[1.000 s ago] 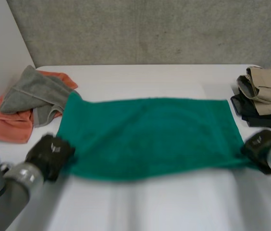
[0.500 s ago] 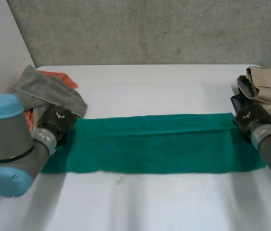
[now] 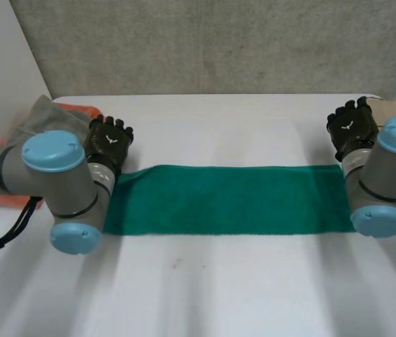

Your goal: Fold the laundry.

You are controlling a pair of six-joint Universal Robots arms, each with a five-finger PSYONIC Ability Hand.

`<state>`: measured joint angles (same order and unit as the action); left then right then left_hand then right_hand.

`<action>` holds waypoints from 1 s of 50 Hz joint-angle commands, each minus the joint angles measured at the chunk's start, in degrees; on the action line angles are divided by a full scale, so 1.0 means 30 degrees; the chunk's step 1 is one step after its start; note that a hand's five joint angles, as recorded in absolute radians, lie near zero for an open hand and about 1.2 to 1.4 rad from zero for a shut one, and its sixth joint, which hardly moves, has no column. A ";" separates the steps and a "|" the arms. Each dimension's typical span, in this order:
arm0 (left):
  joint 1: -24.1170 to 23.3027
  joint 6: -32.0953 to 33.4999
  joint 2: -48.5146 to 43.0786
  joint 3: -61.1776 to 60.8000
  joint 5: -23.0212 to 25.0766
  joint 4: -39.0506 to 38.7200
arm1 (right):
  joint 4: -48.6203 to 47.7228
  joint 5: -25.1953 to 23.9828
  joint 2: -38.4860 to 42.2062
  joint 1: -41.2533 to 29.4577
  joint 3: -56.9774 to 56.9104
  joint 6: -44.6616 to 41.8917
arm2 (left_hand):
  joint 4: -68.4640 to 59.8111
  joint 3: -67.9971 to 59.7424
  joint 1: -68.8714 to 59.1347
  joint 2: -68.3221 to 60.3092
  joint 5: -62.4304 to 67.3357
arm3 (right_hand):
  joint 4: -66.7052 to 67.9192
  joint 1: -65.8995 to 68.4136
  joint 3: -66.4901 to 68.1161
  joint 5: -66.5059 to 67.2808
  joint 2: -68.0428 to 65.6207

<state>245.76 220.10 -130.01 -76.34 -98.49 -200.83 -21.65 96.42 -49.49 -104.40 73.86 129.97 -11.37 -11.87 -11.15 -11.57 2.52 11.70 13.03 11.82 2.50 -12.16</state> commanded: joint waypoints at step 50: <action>0.0815 -0.1792 0.7914 -0.7864 0.2070 -0.0821 | 0.1504 -0.3078 -0.7030 0.3608 0.7843 -0.2191 | 0.0386 0.0552 0.0311 0.0451 -0.0769 | 2.2766 2.2324 2.2725 2.2499 -2.2614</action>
<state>248.14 217.07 -108.59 -99.58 -92.28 -203.58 -16.75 87.82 -69.03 -81.18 101.35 124.44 -11.37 -11.87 -11.15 -11.57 2.52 68.57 62.50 67.79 56.75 -66.97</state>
